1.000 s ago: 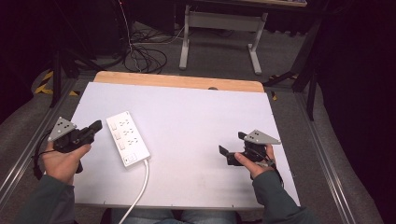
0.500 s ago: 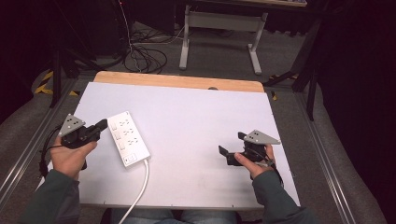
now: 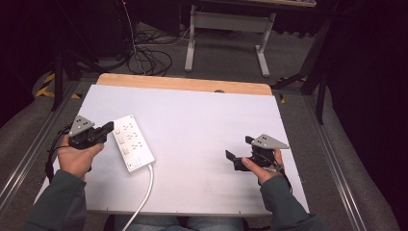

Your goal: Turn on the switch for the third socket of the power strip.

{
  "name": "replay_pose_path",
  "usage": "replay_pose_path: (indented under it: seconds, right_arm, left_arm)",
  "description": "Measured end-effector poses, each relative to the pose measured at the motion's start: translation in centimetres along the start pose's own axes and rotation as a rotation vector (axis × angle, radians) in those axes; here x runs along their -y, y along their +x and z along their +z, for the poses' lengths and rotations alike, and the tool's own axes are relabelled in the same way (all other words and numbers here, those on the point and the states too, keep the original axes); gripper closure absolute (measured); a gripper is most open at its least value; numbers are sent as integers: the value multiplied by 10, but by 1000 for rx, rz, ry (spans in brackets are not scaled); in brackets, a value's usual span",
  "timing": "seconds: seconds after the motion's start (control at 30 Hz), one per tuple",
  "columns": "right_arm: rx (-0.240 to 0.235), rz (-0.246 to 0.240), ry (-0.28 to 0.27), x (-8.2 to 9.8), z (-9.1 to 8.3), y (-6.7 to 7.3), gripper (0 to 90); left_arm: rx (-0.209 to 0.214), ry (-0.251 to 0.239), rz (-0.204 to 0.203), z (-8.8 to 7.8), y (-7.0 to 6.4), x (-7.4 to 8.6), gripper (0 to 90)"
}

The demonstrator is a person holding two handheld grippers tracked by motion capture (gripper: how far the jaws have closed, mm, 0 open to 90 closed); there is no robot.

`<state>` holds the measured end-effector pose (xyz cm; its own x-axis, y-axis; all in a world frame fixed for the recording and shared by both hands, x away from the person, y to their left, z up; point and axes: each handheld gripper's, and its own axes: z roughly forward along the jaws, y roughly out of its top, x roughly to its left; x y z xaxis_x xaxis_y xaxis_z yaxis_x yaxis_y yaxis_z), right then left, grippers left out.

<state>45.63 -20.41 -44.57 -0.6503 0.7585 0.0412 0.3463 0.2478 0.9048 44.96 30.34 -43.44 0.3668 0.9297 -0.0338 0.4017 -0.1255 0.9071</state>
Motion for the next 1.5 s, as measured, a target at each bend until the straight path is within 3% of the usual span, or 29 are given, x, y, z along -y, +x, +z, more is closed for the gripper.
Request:
replay_pose_path:
  seconds: [0.87,1.5]
  right_arm:
    - [1,-6,0,0,0,1,56]
    - [3,-3,-2,0,-1,1,56]
  left_arm:
    - [-13,113,16,30,8,1,900]
    - [-36,239,35,48,17,7,899]
